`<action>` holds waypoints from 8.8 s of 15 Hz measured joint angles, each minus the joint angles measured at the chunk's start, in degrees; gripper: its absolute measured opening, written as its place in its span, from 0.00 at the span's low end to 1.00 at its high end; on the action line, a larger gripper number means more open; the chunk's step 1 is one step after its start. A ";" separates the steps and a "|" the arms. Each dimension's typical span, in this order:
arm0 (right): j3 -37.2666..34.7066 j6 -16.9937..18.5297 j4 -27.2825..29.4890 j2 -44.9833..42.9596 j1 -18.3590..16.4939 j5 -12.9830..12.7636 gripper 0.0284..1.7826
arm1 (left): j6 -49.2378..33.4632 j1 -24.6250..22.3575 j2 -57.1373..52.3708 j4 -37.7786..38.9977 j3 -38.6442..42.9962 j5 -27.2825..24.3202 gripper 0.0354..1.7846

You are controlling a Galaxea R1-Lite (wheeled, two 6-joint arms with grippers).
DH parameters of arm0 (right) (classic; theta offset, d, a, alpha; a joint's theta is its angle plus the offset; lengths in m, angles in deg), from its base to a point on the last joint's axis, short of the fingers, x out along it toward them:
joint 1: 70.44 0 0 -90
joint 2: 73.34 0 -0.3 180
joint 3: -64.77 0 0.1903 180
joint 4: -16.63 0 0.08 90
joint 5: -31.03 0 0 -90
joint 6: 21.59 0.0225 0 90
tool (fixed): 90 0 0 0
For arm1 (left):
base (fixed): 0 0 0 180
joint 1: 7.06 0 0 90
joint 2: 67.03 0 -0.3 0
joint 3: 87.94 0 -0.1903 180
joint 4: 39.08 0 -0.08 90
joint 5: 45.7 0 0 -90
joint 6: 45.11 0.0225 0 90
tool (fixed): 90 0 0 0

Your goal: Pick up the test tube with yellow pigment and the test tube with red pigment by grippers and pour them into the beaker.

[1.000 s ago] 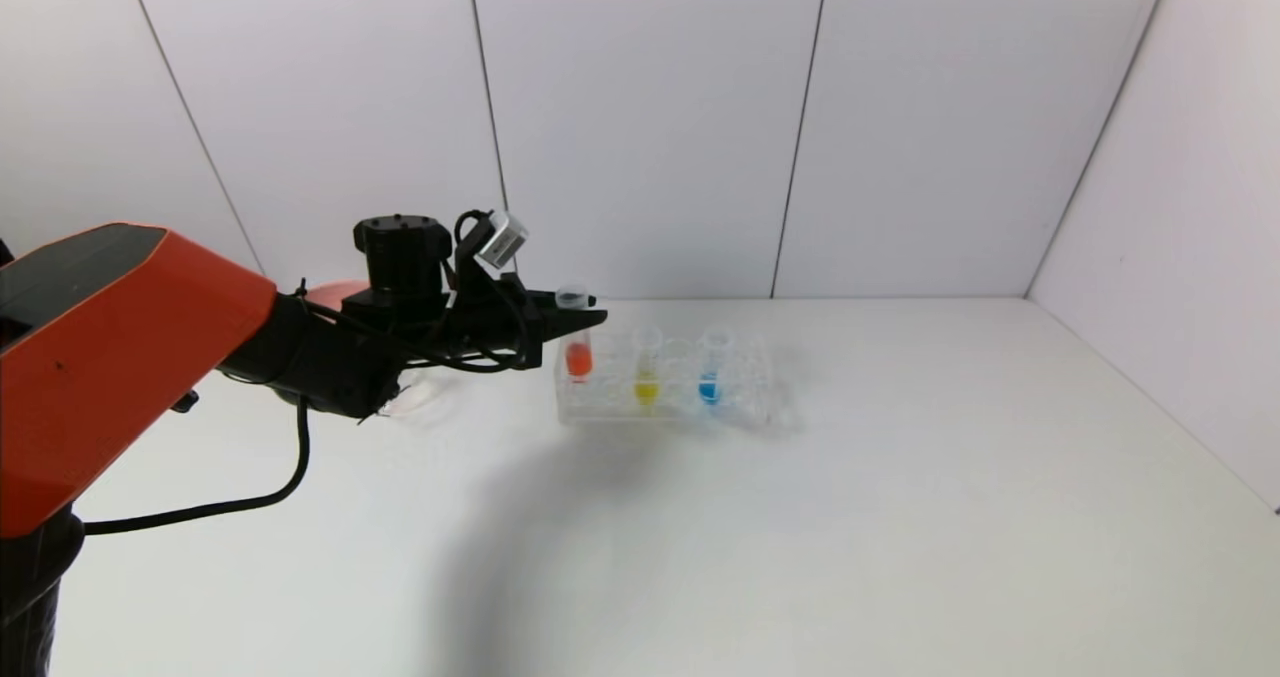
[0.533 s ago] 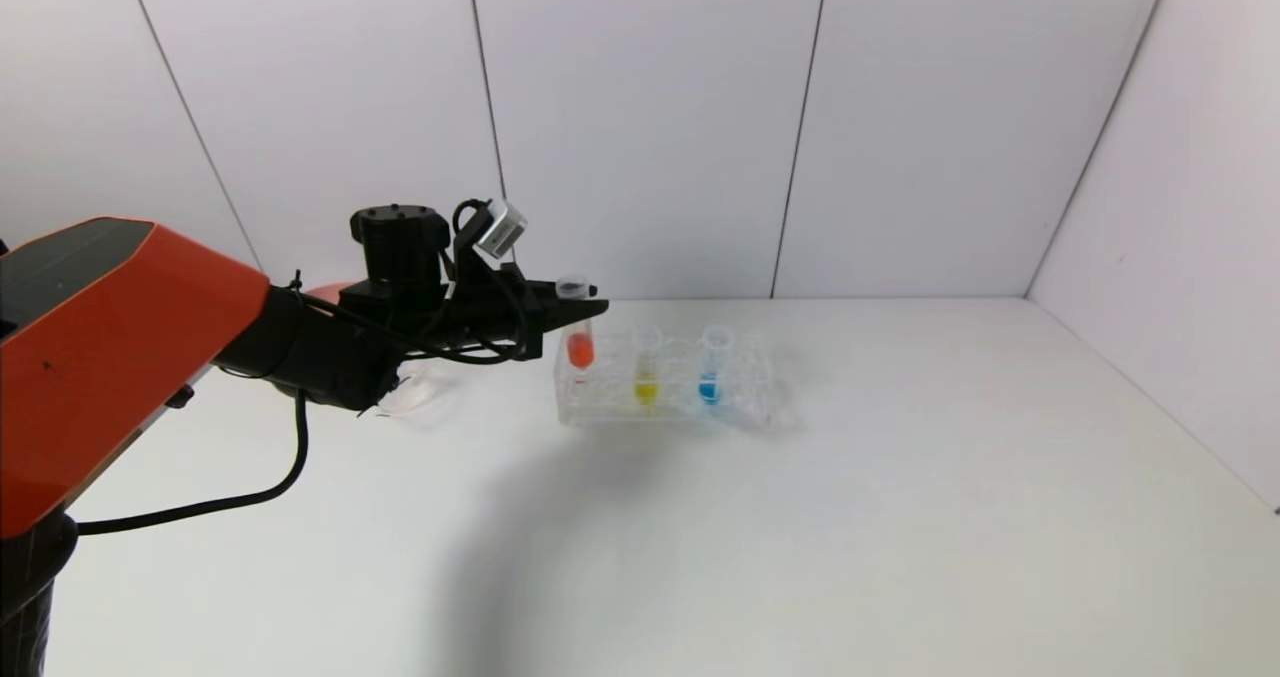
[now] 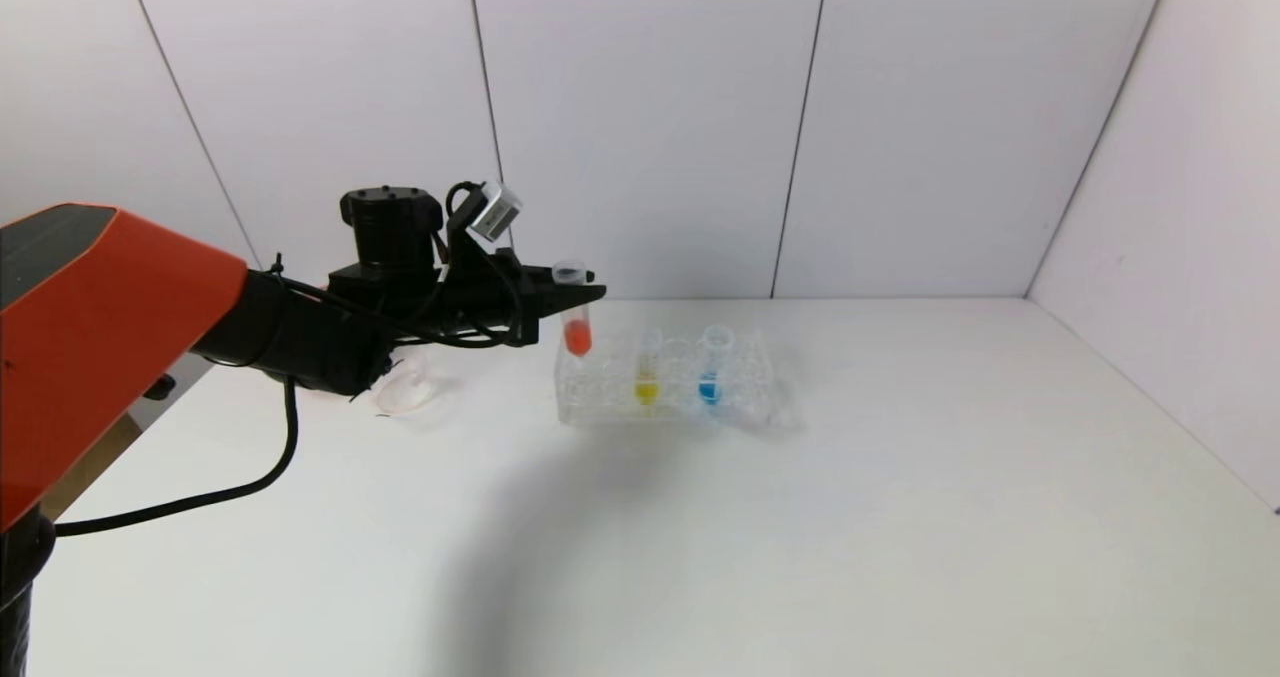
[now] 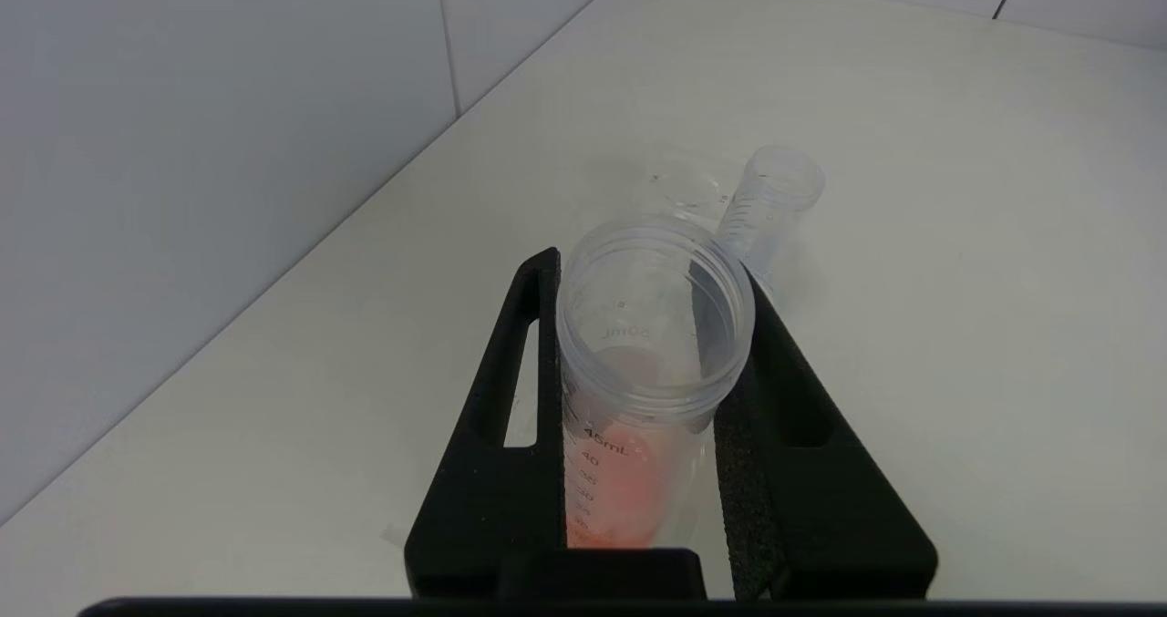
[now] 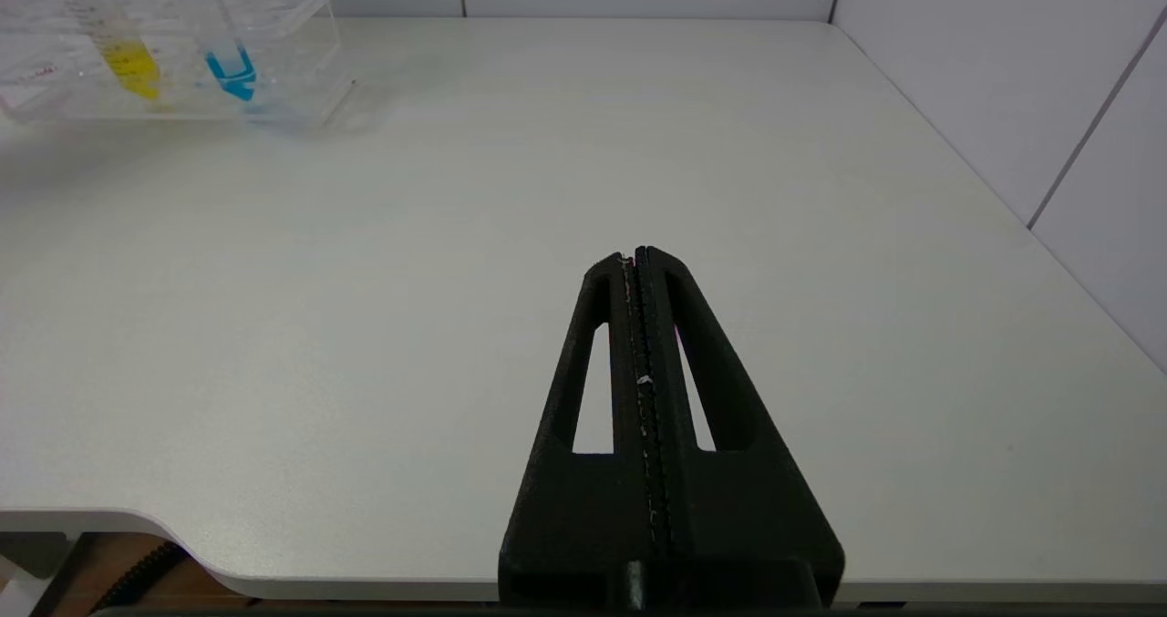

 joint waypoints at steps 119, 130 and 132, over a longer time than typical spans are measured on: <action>0.00 0.02 0.00 0.00 0.00 0.00 0.05 | 63.03 -36.04 -9.90 -76.18 -22.52 4.84 0.25; 0.00 0.02 0.00 0.00 0.00 0.02 0.05 | 72.27 -32.95 -5.42 -90.58 -34.83 11.19 0.25; 0.00 0.05 0.00 0.00 0.00 0.02 0.05 | 72.66 -32.43 -4.50 -90.84 -35.94 12.57 0.25</action>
